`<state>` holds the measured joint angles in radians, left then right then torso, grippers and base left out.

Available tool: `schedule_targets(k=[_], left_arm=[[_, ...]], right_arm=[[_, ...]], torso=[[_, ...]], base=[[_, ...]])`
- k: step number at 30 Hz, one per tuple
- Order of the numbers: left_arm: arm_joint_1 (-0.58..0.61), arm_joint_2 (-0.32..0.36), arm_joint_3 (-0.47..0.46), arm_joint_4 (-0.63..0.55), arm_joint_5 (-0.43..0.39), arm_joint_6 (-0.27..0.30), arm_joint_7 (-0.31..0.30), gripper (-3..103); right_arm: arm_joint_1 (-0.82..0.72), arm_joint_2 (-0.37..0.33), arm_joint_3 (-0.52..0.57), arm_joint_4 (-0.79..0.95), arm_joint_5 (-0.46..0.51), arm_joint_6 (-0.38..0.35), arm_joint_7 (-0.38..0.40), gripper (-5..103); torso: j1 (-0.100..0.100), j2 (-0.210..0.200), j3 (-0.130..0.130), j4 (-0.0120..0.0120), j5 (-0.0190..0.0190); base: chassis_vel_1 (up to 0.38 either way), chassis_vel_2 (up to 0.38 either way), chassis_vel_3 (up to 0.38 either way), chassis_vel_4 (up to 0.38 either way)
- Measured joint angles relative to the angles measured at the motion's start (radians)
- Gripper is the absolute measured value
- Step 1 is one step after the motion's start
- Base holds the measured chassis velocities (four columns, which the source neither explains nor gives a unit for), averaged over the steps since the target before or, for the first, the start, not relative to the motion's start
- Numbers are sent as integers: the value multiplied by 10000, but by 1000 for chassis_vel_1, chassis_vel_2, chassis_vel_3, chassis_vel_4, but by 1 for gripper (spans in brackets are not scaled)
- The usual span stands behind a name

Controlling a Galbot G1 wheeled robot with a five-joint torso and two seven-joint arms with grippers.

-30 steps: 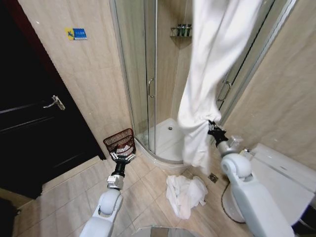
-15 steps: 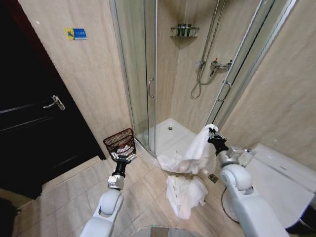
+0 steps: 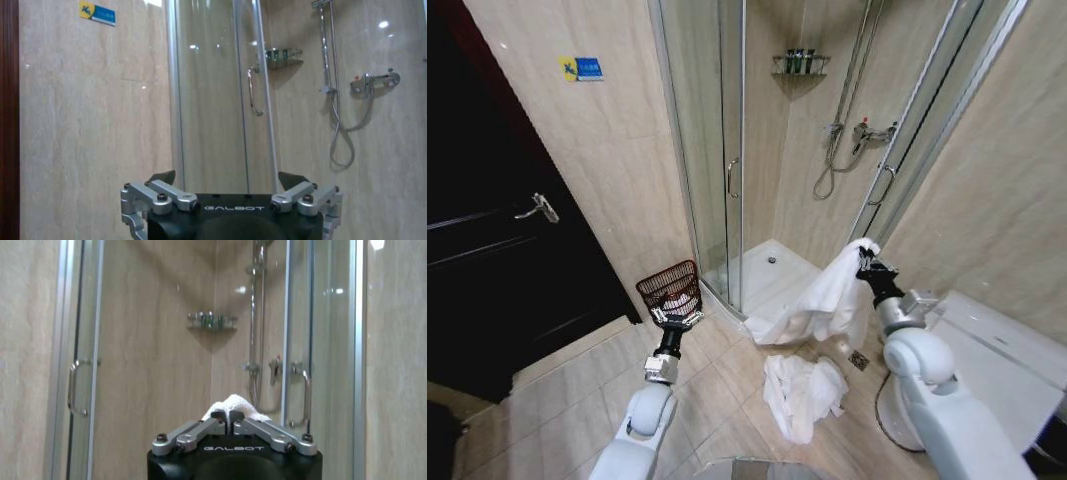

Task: Discard the used towel into the hamper.

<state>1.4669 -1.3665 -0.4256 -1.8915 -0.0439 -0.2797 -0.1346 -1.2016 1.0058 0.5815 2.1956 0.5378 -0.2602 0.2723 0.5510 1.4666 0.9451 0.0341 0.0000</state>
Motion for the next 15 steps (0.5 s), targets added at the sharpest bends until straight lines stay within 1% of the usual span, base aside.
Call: schedule_targets(k=[3,4,6,7,9,10,13,14,15], left_arm=[[-30,-14,29,33,-66,21,-30,100],[-30,-14,29,33,-66,21,-30,100],[-44,7,26,35,-73,44,-34,100],[-44,7,26,35,-73,44,-34,100],[-25,7,6,33,-78,48,-35,100],[-25,7,6,33,-78,48,-35,100],[-13,-26,4,33,-82,47,-34,100],[-13,-26,4,33,-82,47,-34,100],[-29,-32,7,34,-81,47,-32,100]], right_arm=[[4,-348,276,711,508,-108,151,2],[4,-348,276,711,508,-108,151,2],[97,-821,537,1373,1028,-294,423,2],[97,-821,537,1373,1028,-294,423,2],[142,-1505,872,1925,1641,-353,864,2],[142,-1505,872,1925,1641,-353,864,2],[102,-2276,1314,2379,2437,-384,1421,2],[102,-2276,1314,2379,2437,-384,1421,2],[86,-2509,1521,2474,2602,-389,1483,2]], torso=[[0,0,1,-1,4],[0,0,1,-1,4],[0,0,0,0,1],[0,0,0,0,1],[0,0,0,-1,-2],[0,0,0,-1,-2],[0,0,1,0,2],[0,0,1,0,2],[0,0,0,0,2]], base=[[0,0,0,0],[0,0,0,0],[0,0,0,0],[0,0,0,0],[0,0,0,0],[0,0,0,0],[0,0,0,0],[0,0,0,0],[0,0,0,0]])
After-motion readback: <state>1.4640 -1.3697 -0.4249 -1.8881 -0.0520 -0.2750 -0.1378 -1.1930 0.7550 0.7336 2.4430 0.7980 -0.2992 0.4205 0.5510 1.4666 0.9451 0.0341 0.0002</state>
